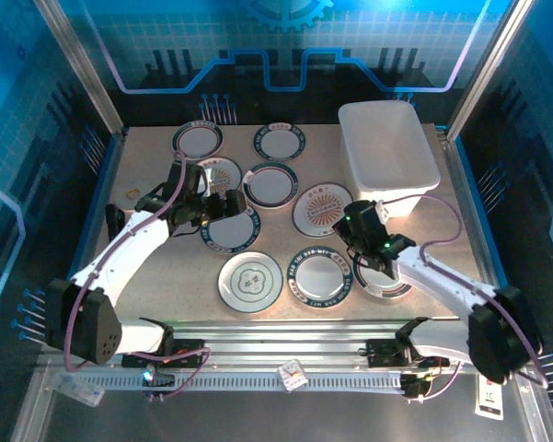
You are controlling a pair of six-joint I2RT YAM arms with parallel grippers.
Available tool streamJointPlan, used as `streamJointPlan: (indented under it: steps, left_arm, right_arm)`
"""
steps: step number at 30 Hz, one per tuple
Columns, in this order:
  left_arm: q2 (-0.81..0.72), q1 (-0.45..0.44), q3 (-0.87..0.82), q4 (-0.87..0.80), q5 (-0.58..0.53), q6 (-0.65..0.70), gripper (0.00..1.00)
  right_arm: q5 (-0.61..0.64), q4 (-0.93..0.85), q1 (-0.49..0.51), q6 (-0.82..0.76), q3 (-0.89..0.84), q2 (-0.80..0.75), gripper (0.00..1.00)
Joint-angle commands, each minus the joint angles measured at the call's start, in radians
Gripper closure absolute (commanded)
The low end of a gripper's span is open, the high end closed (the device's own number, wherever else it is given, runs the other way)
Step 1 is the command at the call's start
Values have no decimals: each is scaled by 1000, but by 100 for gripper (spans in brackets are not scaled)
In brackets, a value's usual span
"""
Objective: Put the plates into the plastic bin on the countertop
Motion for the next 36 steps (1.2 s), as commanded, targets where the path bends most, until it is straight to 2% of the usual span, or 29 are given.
streamJointPlan:
  steps: [1, 6, 11, 18, 23, 30, 36]
  left_arm:
    - [-33, -9, 30, -13, 23, -16, 1]
    - [-47, -18, 28, -13, 23, -17, 1]
    - [-63, -16, 83, -62, -27, 40, 1]
    - [-65, -15, 135, -60, -47, 61, 1]
    - [-57, -14, 137, -24, -37, 66, 1]
    - [6, -13, 132, 23, 10, 76, 1]
    - [73, -13, 168, 22, 14, 94, 1]
  right_arm:
    - [74, -45, 15, -4, 20, -72, 99]
    - [60, -84, 34, -39, 67, -124, 100]
    - [151, -166, 117, -150, 196, -159, 100]
    - [178, -128, 118, -212, 328, -140, 100]
    - [146, -74, 32, -274, 414, -89, 100]
    - [33, -23, -166, -305, 575, 60, 100]
    - [35, 17, -297, -290, 675, 200, 100]
